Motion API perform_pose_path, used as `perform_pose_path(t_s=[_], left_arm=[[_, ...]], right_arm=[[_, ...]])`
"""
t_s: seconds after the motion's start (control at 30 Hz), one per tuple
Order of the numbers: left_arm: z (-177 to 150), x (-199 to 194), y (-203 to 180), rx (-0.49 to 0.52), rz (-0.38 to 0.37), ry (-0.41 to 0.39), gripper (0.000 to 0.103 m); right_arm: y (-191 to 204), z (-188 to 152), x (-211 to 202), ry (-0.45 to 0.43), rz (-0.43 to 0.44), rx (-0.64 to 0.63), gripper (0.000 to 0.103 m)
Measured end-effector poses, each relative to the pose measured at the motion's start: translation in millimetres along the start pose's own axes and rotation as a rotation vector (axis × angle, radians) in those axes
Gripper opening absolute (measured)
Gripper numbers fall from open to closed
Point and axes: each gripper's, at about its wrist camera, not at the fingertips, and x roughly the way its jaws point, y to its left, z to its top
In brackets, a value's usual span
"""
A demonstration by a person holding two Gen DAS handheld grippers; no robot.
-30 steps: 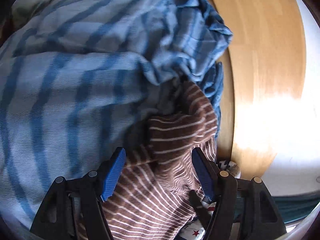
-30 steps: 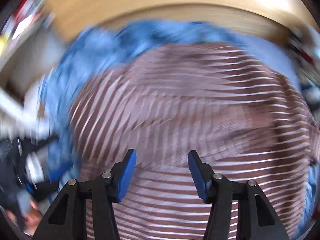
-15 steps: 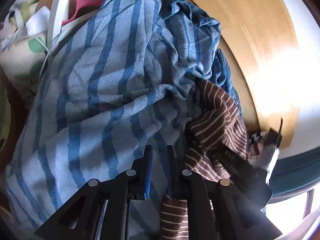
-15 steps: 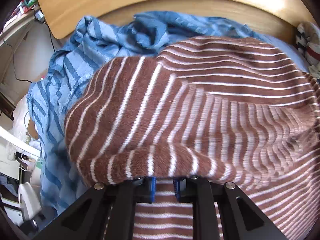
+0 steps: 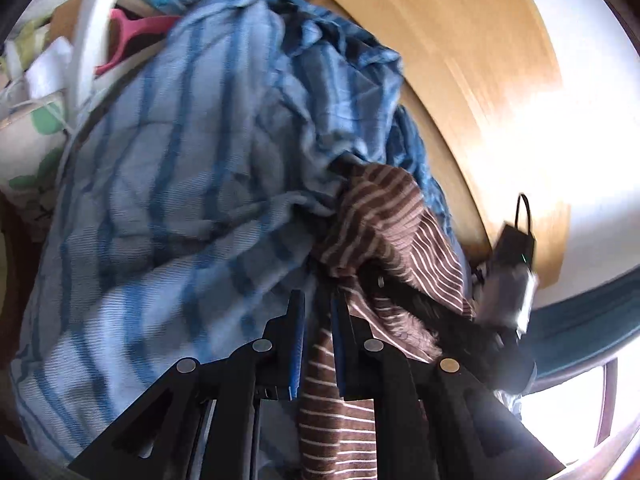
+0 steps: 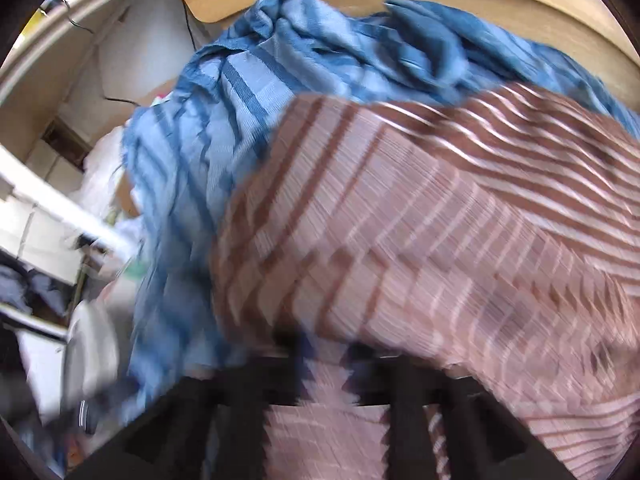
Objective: Fold clothes
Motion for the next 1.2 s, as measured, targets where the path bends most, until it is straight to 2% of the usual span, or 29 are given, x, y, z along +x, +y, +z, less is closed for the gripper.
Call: perform_pose_path(t_s=[0.1,0.13,0.17,0.2,0.23,0.27,0.33,0.37,0.4,0.43,0.47,0.5,0.53,0.57,0.6,0.63,0.7,0.73,0.77,0.83,0.87,0.9,0.93,1.0,1.03,1.07,1.13,1.2], left_arm=[[-2.3,24.9,-13.8,-0.048,-0.068,0.081,0.013],[-3.3,36.1,-19.2,-0.068,-0.08,0.108,0.016],[-4.2,45.6,-25.3,-0.067,-0.079,0.124,0.03],[-5.4,51.9,-30.1,-0.056,-0.066,0.125,0.04],[-6.6,58.5,-35.4,-0.042,-0.036,0.121,0.059],[-6.9,65.6,-40.9,-0.029,-0.007,0.117,0.064],[-5.7,80.1,-51.2,0.036,0.101,0.11,0.064],[-4.4,86.2,-56.0,0.087,0.167,0.099,0.049],[-3.3,92.2,-61.0,0.161,0.228,0.084,0.032],[-2.6,100.1,-65.8,0.26,0.303,0.073,0.007],[-1.6,107.7,-67.6,0.337,0.351,0.073,0.006],[-0.5,108.6,-63.1,0.346,0.339,0.076,0.006],[0.8,108.1,-57.3,0.342,0.316,0.08,0.006],[2.0,107.6,-51.6,0.338,0.293,0.084,0.006],[3.2,107.1,-45.8,0.335,0.27,0.087,0.006],[4.4,106.5,-40.1,0.331,0.247,0.091,0.006],[6.1,102.7,-31.2,0.294,0.217,0.089,0.005],[6.3,101.4,-28.3,0.282,0.209,0.085,0.004],[5.9,100.1,-26.9,0.278,0.204,0.08,0.004],[4.3,95.1,-24.8,0.271,0.201,0.051,0.003],[3.7,91.9,-23.4,0.265,0.199,0.036,0.003],[3.9,86.8,-21.2,0.25,0.188,0.016,0.003],[4.2,81.3,-18.9,0.232,0.176,-0.005,0.003],[6.3,65.6,-16.7,0.207,0.149,-0.074,0.003],[8.5,58.0,-16.9,0.207,0.162,-0.116,0.003],[13.9,53.8,-16.2,0.206,0.183,-0.135,0.003],[24.9,57.4,-10.7,0.18,0.189,-0.114,0.003],[36.0,71.8,-2.1,0.15,0.239,-0.057,0.003]], right_arm=[[-34.1,-11.2,-44.8,-0.025,0.06,0.067,0.048],[-44.2,-9.7,-60.0,-0.043,0.067,0.089,0.048],[-50.9,-2.8,-69.6,-0.06,0.047,0.105,0.049],[-57.5,4.2,-79.1,-0.077,0.027,0.121,0.049],[-59.7,12.3,-83.8,-0.091,-0.016,0.12,0.049],[-55.4,23.2,-80.4,-0.094,-0.047,0.106,0.049],[-46.7,44.8,-73.6,-0.099,-0.107,0.078,0.049],[-38.4,54.4,-66.3,-0.082,-0.123,0.055,0.052],[-30.0,64.0,-59.0,-0.064,-0.139,0.033,0.059],[-21.7,73.6,-51.6,-0.046,-0.154,0.01,0.062],[-13.4,83.1,-44.3,-0.029,-0.17,-0.013,0.062],[-8.2,88.8,-41.3,-0.019,-0.173,-0.026,0.062],[-3.0,94.5,-38.2,-0.009,-0.176,-0.039,0.062],[0.5,99.2,-35.2,0.0,-0.143,-0.044,0.065],[5.3,103.9,-23.4,0.029,-0.128,-0.041,0.075],[10.0,108.7,-11.6,0.057,-0.112,-0.038,0.079],[19.6,118.1,11.9,0.113,-0.081,-0.032,0.081],[26.0,118.0,25.5,0.142,-0.105,-0.054,0.081],[32.4,117.8,39.1,0.172,-0.127,-0.075,0.078],[44.8,112.1,62.8,0.21,-0.134,-0.117,0.041],[48.0,112.7,62.6,0.191,-0.121,-0.122,0.026],[51.2,113.2,62.3,0.171,-0.108,-0.126,0.02],[54.3,113.8,61.9,0.151,-0.095,-0.13,0.017],[53.8,125.8,43.5,0.077,-0.004,-0.094,0.015],[53.6,132.8,32.7,0.032,0.035,-0.082,0.014],[53.0,139.7,33.2,0.017,0.021,-0.083,0.005],[51.8,153.4,34.2,-0.015,-0.007,-0.085,0.005],[46.1,161.2,41.3,-0.017,-0.036,-0.06,0.005]])
